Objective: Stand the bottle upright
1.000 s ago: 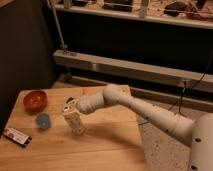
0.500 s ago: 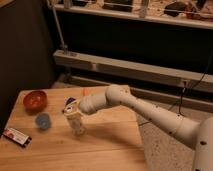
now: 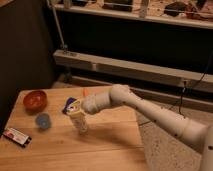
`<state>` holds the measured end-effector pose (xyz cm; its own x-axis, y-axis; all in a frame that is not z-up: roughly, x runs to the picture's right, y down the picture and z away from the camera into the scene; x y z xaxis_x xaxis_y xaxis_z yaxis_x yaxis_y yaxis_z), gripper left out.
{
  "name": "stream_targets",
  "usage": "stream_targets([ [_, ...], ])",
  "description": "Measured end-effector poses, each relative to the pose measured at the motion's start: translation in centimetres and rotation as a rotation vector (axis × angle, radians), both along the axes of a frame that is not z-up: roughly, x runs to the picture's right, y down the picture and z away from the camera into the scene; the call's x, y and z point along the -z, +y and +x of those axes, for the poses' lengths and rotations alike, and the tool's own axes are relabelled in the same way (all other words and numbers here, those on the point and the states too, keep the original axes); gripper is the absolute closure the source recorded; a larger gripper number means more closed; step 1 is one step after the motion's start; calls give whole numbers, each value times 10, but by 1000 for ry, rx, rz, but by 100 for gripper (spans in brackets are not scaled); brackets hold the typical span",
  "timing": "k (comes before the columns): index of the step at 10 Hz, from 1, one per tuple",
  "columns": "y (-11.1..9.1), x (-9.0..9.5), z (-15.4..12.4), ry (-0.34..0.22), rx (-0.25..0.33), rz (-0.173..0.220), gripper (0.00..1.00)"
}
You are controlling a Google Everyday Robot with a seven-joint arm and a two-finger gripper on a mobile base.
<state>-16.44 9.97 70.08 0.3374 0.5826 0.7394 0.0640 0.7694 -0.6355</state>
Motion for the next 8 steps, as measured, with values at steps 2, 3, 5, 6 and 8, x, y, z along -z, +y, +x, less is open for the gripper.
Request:
stream_targets([
  [2, 0, 0, 0, -9, -3, -1, 82],
  [3, -1, 0, 0, -17, -5, -1, 82],
  [5, 0, 4, -1, -46, 2, 11, 77],
  [6, 0, 5, -2, -62, 7, 15, 67],
  [8, 2, 4, -2, -83, 17, 16, 45],
])
